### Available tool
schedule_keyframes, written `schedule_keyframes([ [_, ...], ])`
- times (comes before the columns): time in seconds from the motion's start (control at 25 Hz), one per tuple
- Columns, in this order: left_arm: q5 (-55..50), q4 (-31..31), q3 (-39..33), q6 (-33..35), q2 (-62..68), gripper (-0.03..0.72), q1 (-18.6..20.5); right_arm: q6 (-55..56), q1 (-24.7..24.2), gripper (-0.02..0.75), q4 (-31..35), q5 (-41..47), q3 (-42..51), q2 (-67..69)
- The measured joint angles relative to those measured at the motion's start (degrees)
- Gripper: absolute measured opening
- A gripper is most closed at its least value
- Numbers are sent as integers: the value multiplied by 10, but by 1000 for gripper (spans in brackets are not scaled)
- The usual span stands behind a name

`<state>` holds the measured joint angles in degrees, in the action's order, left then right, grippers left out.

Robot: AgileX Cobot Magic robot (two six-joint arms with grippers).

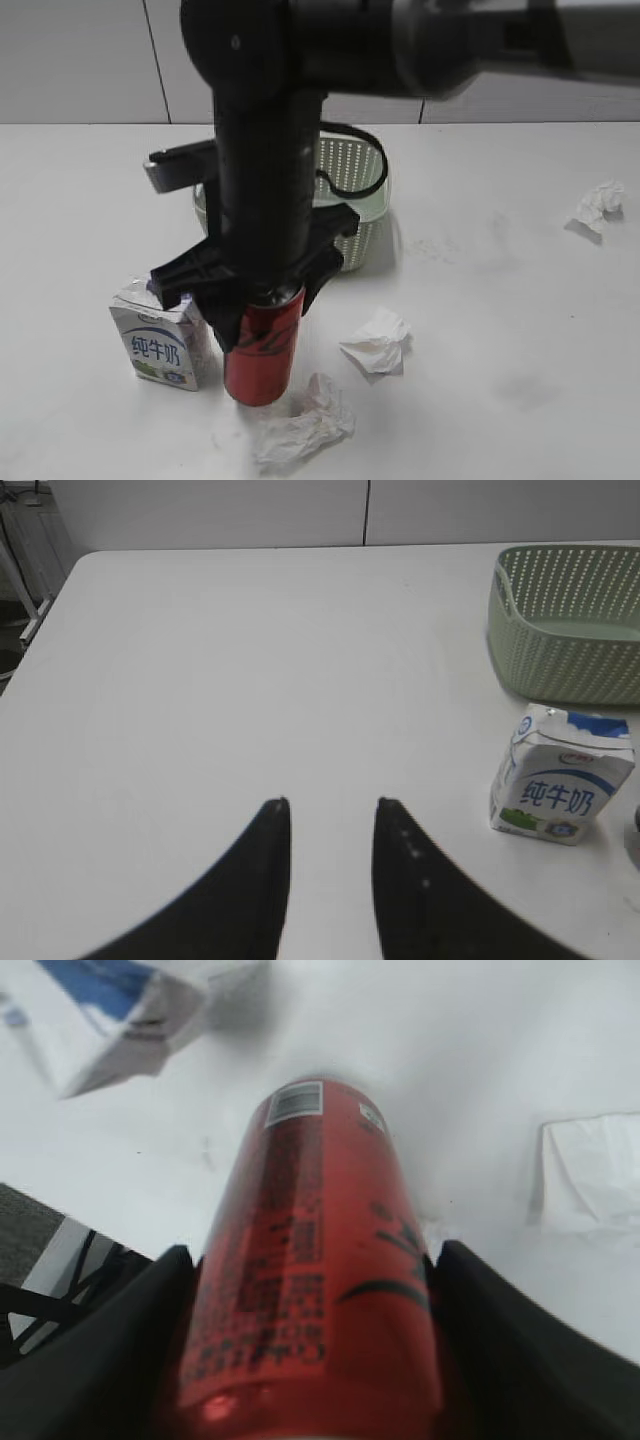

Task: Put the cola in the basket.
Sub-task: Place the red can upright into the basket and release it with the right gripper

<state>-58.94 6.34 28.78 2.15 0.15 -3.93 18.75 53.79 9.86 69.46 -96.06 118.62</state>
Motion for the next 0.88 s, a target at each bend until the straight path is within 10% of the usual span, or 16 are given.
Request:
schedule_keyframes([
  [0.52, 0, 0, 0, 0, 0, 228, 0, -73, -13, 524, -30, 8, -56, -106],
  [0.88, 0, 0, 0, 0, 0, 228, 0, -166, -129, 524, -33, 9, -208, -41],
])
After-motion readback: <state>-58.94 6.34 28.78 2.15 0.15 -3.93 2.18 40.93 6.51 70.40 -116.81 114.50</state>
